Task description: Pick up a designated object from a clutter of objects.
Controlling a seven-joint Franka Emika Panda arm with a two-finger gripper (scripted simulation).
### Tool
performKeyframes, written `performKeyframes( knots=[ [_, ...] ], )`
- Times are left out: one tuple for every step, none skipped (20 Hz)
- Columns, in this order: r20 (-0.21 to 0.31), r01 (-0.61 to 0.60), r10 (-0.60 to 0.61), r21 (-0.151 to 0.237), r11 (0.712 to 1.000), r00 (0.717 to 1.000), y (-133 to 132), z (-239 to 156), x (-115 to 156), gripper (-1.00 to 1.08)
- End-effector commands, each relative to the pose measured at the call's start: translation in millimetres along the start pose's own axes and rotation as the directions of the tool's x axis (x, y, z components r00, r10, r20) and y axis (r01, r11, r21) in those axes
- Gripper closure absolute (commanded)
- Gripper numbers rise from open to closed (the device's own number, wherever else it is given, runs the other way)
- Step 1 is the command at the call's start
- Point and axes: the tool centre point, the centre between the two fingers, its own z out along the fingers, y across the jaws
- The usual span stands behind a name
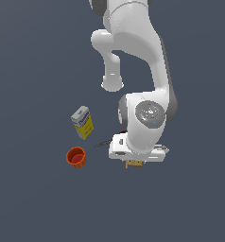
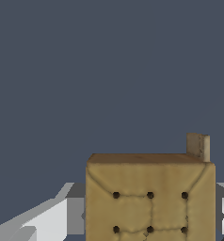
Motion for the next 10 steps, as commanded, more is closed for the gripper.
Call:
performKeyframes(
  knots=[
    [-0.002,0.0,0.0,0.0,1.0,1.0,8,-25,-7,1.08],
    [-0.002,0.0,0.0,0.0,1.0,1.0,11,-35,-10,1.08],
    [-0.002,0.0,0.0,0.0,1.0,1.0,14,-45,-13,1.08],
    [-0.002,0.0,0.0,0.0,1.0,1.0,17,-56,-16,1.08],
    [-0.002,0.0,0.0,0.0,1.0,1.0,20,-66,-19,1.08],
    [-0.002,0.0,0.0,0.0,1.0,1.0,24,-77,-22,1.08],
    [-0.002,0.0,0.0,0.0,1.0,1.0,27,-88,-25,1.08],
    [-0.002,0.0,0.0,0.001,1.0,1.0,30,-99,-28,1.08],
    [-0.002,0.0,0.0,0.001,1.0,1.0,34,-111,-31,1.08],
    [-0.002,0.0,0.0,0.001,1.0,1.0,37,-122,-34,1.08]
  ],
)
